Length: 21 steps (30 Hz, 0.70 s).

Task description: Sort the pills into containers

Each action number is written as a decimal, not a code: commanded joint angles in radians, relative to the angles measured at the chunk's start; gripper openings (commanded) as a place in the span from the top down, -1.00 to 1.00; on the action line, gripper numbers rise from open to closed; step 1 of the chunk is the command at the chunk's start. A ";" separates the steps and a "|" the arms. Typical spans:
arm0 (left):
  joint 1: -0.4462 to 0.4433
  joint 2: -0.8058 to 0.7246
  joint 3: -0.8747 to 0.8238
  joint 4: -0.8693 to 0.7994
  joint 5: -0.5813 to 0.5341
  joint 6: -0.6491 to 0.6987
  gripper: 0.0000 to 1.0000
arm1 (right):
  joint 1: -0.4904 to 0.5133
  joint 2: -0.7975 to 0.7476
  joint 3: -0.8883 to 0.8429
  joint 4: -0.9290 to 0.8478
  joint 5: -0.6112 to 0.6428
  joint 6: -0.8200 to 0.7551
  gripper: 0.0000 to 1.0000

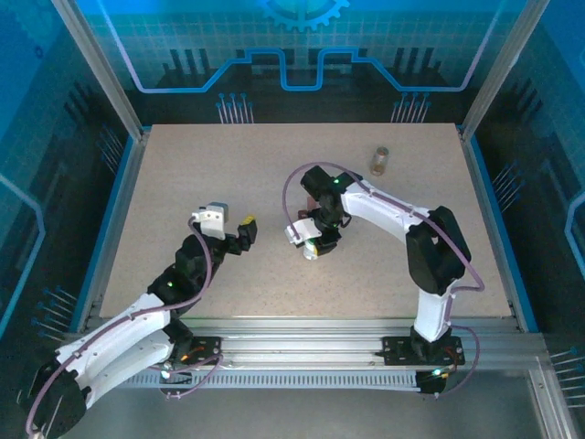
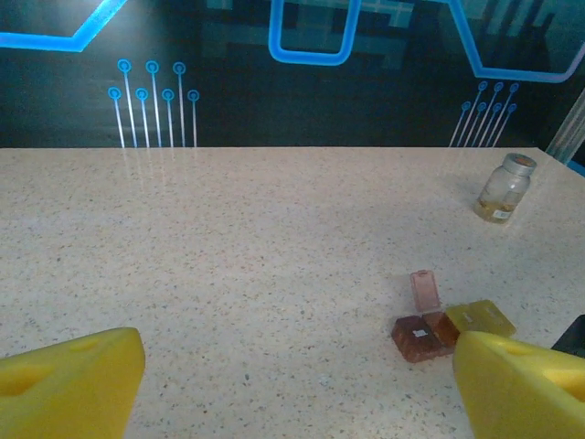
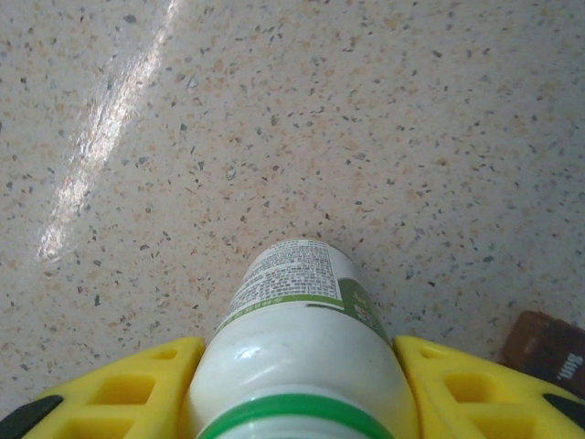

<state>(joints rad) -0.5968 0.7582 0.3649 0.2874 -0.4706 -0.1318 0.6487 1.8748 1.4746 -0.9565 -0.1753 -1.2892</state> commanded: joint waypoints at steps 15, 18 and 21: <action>0.016 0.001 -0.024 0.053 -0.054 -0.023 -0.78 | 0.009 -0.078 0.273 -0.086 0.081 0.666 -0.81; 0.015 -0.005 -0.024 0.052 -0.052 -0.026 -0.78 | 0.045 -0.074 0.331 -0.185 0.209 0.990 -0.69; 0.016 -0.007 -0.027 0.056 -0.051 -0.031 -0.78 | 0.089 -0.107 0.270 -0.186 0.277 1.279 -0.63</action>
<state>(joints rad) -0.5907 0.7647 0.3538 0.2996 -0.5018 -0.1329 0.6922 1.7962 1.7794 -1.0473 -0.0013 -0.4274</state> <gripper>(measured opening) 0.891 0.818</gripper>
